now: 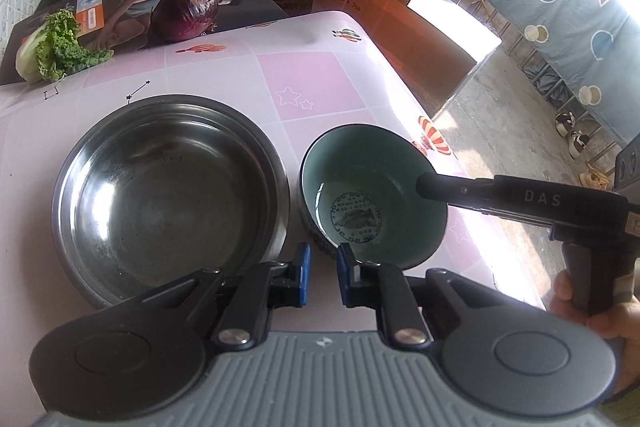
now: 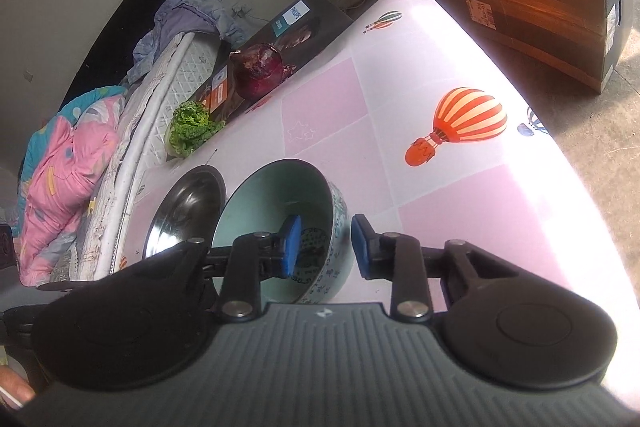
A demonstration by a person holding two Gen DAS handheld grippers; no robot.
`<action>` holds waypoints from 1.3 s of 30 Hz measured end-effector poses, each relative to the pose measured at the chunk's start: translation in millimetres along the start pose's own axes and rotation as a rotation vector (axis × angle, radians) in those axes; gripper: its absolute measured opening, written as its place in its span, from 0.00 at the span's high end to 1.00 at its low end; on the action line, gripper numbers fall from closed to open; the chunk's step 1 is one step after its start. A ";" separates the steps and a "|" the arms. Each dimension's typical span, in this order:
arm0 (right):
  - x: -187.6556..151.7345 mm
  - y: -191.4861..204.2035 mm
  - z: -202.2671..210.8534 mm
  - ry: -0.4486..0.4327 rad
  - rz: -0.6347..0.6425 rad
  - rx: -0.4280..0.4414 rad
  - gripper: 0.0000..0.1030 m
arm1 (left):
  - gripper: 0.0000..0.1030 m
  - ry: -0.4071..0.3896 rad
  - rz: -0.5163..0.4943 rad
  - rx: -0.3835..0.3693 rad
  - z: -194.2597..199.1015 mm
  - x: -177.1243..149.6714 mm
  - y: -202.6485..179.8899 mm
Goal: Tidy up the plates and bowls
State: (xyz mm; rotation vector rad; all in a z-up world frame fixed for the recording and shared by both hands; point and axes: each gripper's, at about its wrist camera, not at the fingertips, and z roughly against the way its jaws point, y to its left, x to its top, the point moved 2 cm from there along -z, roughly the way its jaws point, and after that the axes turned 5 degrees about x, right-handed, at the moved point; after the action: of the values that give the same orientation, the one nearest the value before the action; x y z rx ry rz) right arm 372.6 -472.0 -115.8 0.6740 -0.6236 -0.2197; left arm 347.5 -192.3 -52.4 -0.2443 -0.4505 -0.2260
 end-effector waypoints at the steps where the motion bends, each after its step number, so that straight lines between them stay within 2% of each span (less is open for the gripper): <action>1: 1.4 -1.0 -2.8 0.003 -0.001 -0.001 0.76 | 0.85 0.000 0.003 -0.002 0.0 0.8 -0.3; 5: 5.0 -5.0 -11.1 0.020 -0.014 0.004 0.80 | 0.85 0.008 0.026 -0.014 -1.1 2.9 2.0; 10: 5.3 -8.7 -17.1 0.040 -0.019 0.002 0.82 | 0.76 0.036 0.075 -0.033 -6.0 4.9 5.0; 17: 6.0 -11.9 -24.8 0.060 -0.027 0.008 0.82 | 0.74 0.082 0.120 -0.060 -17.1 7.8 -0.5; 20: 6.3 -10.8 -24.6 0.069 -0.018 0.007 0.82 | 0.73 0.075 0.096 -0.048 -16.1 6.1 -5.8; 24: 2.5 -5.0 -20.3 0.083 0.007 -0.014 0.81 | 0.70 0.092 0.102 -0.074 -15.4 4.0 -6.6; 32: -10.5 1.2 -6.9 0.101 0.030 -0.036 0.79 | 0.73 0.147 0.060 -0.161 -20.7 -7.6 -18.8; 39: -15.5 4.3 1.0 0.100 0.044 -0.044 0.80 | 0.72 0.120 0.053 -0.136 -20.7 -12.1 -17.8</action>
State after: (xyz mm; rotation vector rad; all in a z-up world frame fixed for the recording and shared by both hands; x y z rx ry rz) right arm 359.5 -463.2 -119.8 0.6250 -0.5355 -0.1576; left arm 340.4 -212.9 -72.7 -0.3737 -0.3090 -0.2186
